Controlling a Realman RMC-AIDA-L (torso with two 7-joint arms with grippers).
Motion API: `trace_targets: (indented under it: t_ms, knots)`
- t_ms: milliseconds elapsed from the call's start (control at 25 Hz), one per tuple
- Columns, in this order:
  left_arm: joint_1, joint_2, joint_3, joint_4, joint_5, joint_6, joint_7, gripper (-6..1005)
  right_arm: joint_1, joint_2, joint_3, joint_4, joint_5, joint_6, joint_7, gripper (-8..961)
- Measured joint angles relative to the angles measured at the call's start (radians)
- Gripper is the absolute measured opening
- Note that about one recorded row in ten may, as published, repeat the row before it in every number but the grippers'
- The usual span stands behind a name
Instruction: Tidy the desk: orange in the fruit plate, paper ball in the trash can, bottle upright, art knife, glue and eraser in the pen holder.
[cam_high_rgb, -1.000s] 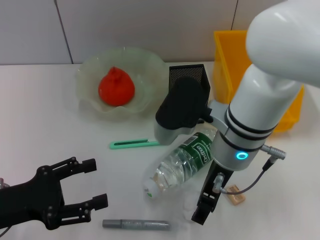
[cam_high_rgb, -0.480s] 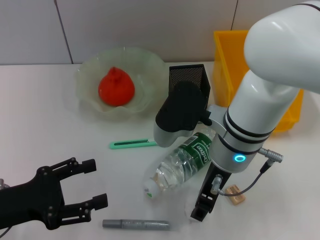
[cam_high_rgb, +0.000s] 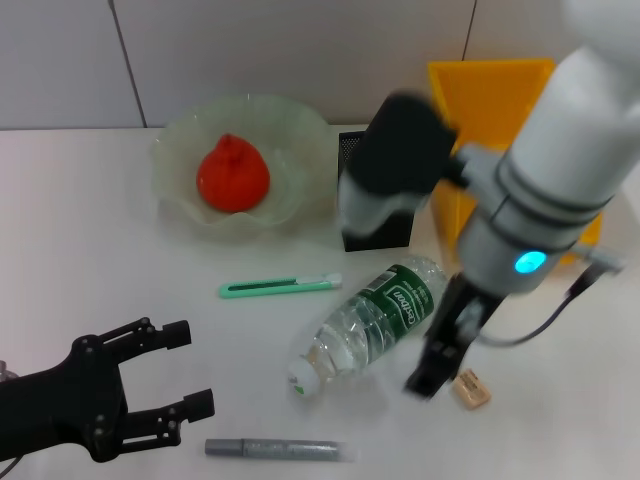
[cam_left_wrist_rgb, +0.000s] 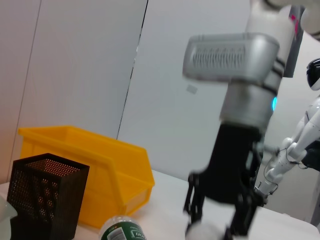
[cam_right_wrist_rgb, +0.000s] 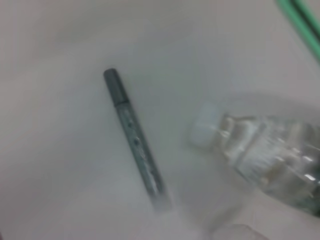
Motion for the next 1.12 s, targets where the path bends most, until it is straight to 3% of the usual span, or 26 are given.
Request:
trace_targets:
  t_ms: [200,480,640,920,1120]
  knots:
    - [0.002,0.000,-0.001,0.000,0.000,-0.001,0.000,846,-0.003,-0.002,0.185,-0.120,-0.174,-0.128,-0.023,537]
    - [0.002,-0.001,-0.002,0.000,0.001,-0.008,0.003,844,0.005,-0.006,0.371,-0.173,-0.391,-0.120,-0.075,568]
    - [0.002,-0.002,-0.002,0.000,0.001,-0.008,0.003,843,-0.024,-0.008,0.405,-0.188,-0.409,-0.011,-0.083,592]
    - [-0.001,-0.007,-0.002,0.000,0.001,-0.009,0.003,842,-0.102,-0.003,0.406,-0.086,-0.412,0.329,-0.097,635]
    - [0.003,-0.007,-0.002,0.000,0.000,-0.009,-0.002,840,-0.106,-0.003,0.408,-0.017,-0.413,0.422,-0.102,666]
